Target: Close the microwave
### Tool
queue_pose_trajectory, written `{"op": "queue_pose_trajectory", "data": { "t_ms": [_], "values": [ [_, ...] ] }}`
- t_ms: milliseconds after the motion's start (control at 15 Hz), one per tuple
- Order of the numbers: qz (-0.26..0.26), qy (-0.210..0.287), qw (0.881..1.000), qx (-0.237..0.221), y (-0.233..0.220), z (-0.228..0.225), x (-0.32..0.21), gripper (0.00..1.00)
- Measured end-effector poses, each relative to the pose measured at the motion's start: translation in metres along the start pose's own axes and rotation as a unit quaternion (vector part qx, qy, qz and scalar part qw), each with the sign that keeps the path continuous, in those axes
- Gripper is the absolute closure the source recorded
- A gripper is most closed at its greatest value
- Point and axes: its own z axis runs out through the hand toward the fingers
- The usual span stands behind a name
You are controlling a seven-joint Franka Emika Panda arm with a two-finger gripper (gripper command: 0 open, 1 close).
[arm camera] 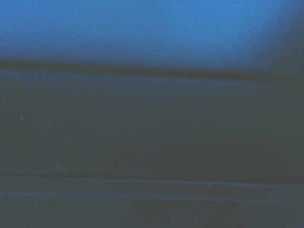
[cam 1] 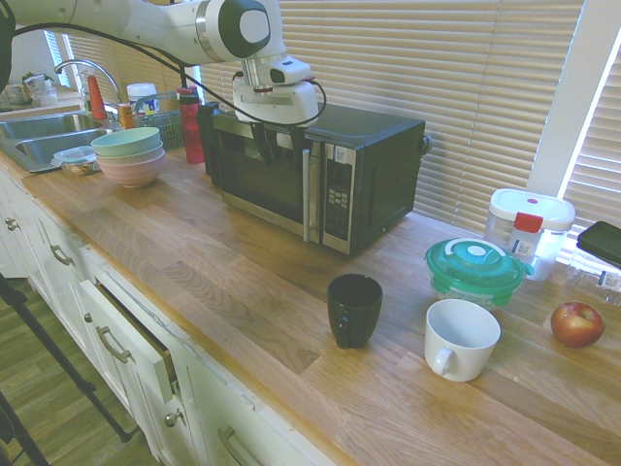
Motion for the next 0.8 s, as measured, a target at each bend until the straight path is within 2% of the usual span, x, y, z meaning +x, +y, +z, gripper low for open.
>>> {"op": "queue_pose_trajectory", "data": {
  "t_ms": [467, 800],
  "values": [
    [-0.016, 0.004, 1.000, -0.006, 0.003, 0.008, -0.017, 0.00],
    [-0.033, 0.020, 0.999, -0.013, 0.037, -0.045, -0.069, 0.00]
  ]
}}
